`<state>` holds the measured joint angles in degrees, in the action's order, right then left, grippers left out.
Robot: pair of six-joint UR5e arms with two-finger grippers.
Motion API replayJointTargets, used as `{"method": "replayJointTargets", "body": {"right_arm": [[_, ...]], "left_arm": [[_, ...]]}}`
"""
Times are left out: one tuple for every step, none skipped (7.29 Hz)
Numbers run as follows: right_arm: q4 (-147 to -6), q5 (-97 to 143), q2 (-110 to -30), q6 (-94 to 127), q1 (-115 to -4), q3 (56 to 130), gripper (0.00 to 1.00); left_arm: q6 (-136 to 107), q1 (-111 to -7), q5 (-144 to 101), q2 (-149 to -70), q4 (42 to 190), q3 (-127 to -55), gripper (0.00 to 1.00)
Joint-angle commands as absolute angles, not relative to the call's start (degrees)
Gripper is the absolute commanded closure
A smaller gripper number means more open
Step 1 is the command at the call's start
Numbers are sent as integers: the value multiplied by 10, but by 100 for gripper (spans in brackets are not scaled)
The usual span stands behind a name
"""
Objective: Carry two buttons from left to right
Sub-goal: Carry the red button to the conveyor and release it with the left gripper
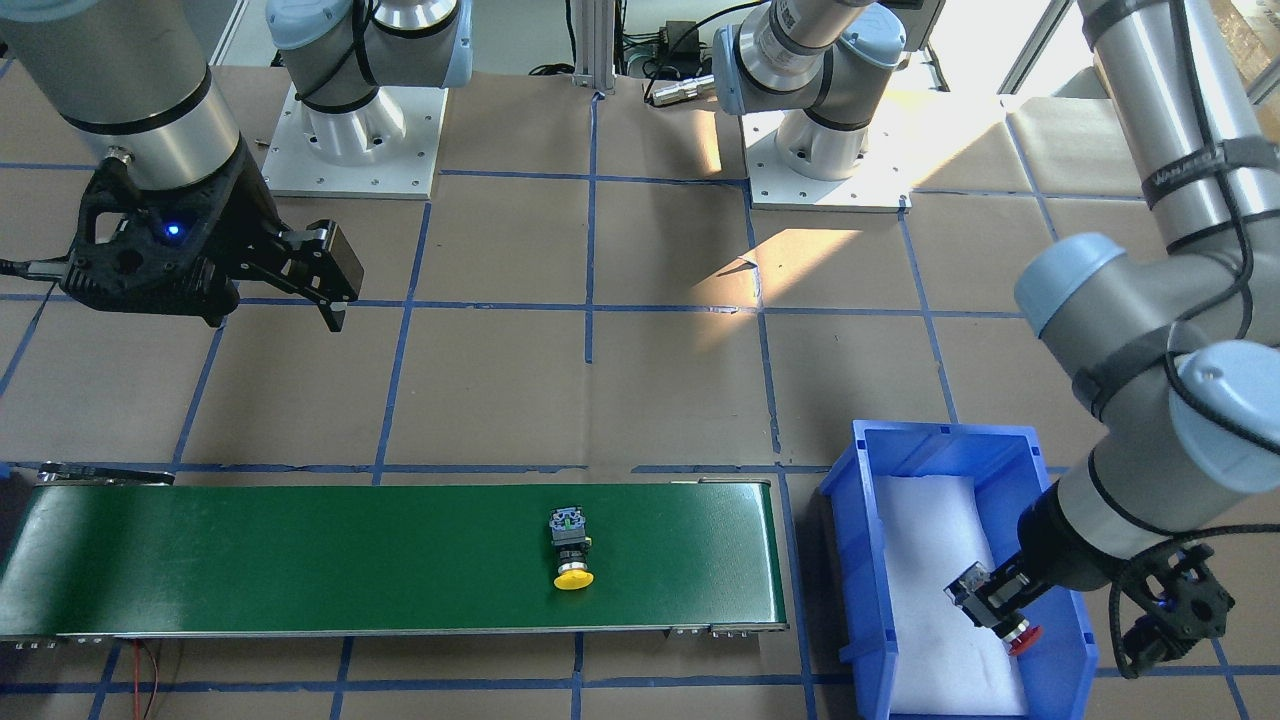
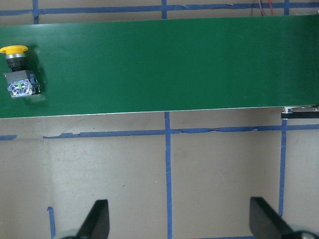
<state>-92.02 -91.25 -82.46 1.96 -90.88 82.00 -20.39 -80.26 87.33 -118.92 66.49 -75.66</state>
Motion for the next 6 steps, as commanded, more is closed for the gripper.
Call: {"method": "replayJointTargets", "body": {"right_arm": [[-920,-913,-824,18,-909,820,0],[-920,-914,-824,18,-909,820,0],[-920,-919,-823,18,-909,820,0],[-920,-921,-822,18,-909,820,0],[-920,-921,-822,19,-909,820,0],[-920,-921,-822,18,-908,820,0]], "left_arm": [[-206,-882,875,-1136,708,-757,81],[-205,-922,875,-1146,701,-764,81],[-181,-953,875,-1168,697,-765,82],[-138,-980,880,-1204,680,-766,82],[-121,-1003,915,-1244,654,-767,81],[-120,-1020,956,-1266,647,-766,81]]}}
